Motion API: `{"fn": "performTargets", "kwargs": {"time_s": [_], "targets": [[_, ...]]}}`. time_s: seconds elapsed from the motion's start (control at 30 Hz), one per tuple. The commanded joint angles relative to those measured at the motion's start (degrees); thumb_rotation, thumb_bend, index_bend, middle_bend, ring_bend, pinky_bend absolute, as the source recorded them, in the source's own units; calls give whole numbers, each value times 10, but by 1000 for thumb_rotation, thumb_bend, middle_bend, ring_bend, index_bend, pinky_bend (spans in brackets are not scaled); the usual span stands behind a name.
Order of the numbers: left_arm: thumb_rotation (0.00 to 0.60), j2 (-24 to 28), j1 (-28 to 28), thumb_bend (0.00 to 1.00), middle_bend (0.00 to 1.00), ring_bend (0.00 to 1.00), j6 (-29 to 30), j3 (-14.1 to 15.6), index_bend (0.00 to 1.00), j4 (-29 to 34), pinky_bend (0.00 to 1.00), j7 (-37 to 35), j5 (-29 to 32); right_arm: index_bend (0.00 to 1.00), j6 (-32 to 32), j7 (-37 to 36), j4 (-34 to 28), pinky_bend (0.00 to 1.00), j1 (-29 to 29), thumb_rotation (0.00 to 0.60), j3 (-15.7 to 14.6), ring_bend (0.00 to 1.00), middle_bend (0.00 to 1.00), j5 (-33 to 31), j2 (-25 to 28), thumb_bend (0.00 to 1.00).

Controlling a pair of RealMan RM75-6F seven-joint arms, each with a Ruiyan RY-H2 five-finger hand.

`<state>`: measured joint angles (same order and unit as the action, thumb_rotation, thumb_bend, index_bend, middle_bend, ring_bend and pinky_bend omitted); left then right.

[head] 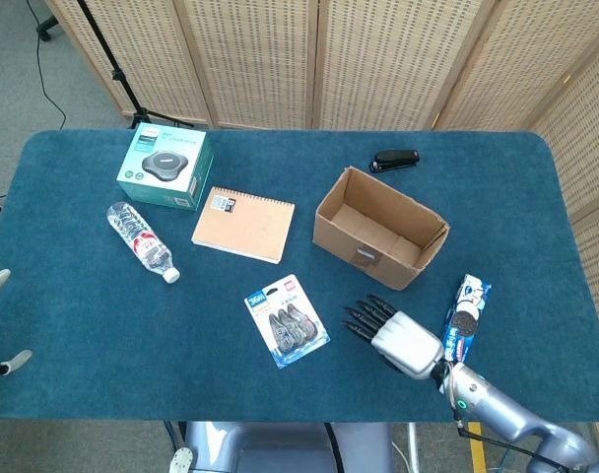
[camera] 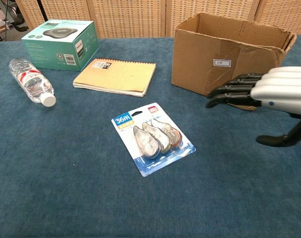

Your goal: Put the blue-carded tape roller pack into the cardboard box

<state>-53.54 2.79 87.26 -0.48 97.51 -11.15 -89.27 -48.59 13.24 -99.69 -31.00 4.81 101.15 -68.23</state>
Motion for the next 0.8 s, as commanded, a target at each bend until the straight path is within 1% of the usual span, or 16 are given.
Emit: {"fn": "performTargets", "kwargs": {"time_s": [0.03, 0.1, 0.17, 0.3, 0.4, 0.47, 0.67, 0.8], "targets": [[600, 1, 4, 0, 0, 0, -8, -1, 0, -1, 0, -4, 6, 88, 67, 87, -12, 62, -47, 600, 42, 0, 57, -92, -53, 432], [600, 2, 6, 0, 0, 0, -12, -2, 0, -2, 0, -4, 8, 88, 79, 112, -11, 63, -57, 600, 50, 0, 57, -118, -67, 440], [600, 2, 8, 0, 0, 0, -18, -3, 0, -2, 0, -4, 13, 88, 95, 150, -12, 62, -72, 600, 59, 0, 57, -158, -89, 440], [600, 2, 12, 0, 0, 0, -27, -5, 0, -3, 0, -5, 21, 88, 112, 218, -24, 62, -101, 600, 67, 0, 46, -230, -121, 436], [600, 3, 13, 0, 0, 0, -31, -6, 0, -4, 0, -7, 24, 88, 120, 261, -30, 62, -122, 600, 67, 0, 20, -284, -137, 354], [600, 3, 14, 0, 0, 0, -33, -6, 0, -5, 0, -8, 25, 88, 121, 297, -31, 62, -143, 600, 65, 0, 15, -335, -150, 311], [600, 4, 16, 0, 0, 0, -37, -7, 0, -5, 0, -9, 28, 88, 85, 388, -36, 62, -198, 600, 46, 0, 4, -453, -179, 311], [600, 5, 17, 0, 0, 0, -39, -8, 0, -6, 0, -12, 31, 88, 55, 429, -34, 62, -229, 600, 33, 0, 0, -520, -200, 311]]}}
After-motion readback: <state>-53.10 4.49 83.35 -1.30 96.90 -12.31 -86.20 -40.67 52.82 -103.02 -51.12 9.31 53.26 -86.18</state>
